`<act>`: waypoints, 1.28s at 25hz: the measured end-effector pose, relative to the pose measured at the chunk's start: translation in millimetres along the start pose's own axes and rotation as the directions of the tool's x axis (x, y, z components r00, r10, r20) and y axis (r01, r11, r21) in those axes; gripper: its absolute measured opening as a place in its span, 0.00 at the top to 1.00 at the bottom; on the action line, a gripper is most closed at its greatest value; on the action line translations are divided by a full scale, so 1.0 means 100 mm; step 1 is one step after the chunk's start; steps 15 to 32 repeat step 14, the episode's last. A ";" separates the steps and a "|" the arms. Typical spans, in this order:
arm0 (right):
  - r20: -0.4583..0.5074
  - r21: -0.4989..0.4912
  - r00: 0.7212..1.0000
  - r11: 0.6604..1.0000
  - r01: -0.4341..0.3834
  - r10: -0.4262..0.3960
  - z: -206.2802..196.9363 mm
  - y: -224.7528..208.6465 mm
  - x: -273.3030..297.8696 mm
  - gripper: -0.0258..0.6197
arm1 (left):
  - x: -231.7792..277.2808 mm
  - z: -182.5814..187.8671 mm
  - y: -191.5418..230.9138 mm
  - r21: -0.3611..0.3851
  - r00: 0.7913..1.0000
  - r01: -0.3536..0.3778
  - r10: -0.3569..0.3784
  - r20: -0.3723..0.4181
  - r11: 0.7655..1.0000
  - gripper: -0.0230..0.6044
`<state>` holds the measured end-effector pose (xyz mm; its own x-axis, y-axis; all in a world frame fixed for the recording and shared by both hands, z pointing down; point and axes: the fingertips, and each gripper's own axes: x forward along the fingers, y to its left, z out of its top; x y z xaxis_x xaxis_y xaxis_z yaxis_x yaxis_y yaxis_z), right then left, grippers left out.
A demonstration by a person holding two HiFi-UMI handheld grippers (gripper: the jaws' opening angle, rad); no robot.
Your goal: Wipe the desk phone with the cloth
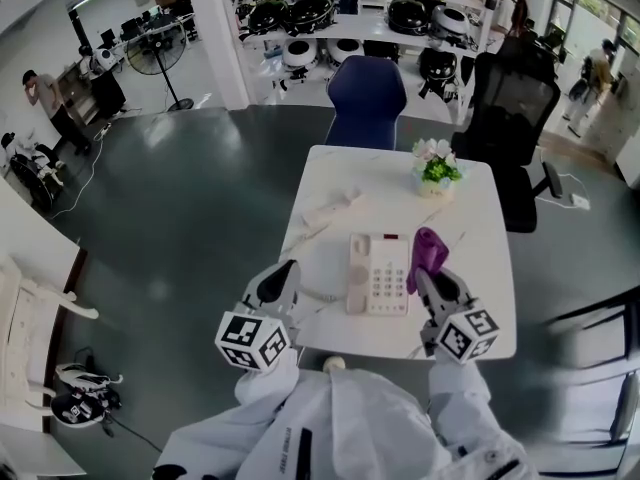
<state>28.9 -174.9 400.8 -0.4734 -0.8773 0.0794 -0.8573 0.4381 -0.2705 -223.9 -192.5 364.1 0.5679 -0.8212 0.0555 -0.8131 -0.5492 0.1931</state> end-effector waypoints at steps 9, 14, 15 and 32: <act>0.004 -0.010 1.000 1.000 0.014 -0.014 0.04 0.02 0.06 0.90 | 0.02 0.01 0.09 0.007 1.000 -0.007 0.007 -0.007 1.000 0.97; -0.002 -0.012 1.000 0.999 0.031 -0.031 0.02 -0.02 0.08 0.90 | 0.03 0.00 0.15 0.006 1.000 -0.012 0.012 -0.013 1.000 0.97; -0.002 -0.012 1.000 0.999 0.031 -0.031 0.02 -0.02 0.08 0.90 | 0.03 0.00 0.15 0.006 1.000 -0.012 0.012 -0.013 1.000 0.97; -0.002 -0.012 1.000 0.999 0.031 -0.031 0.02 -0.02 0.08 0.90 | 0.03 0.00 0.15 0.006 1.000 -0.012 0.012 -0.013 1.000 0.97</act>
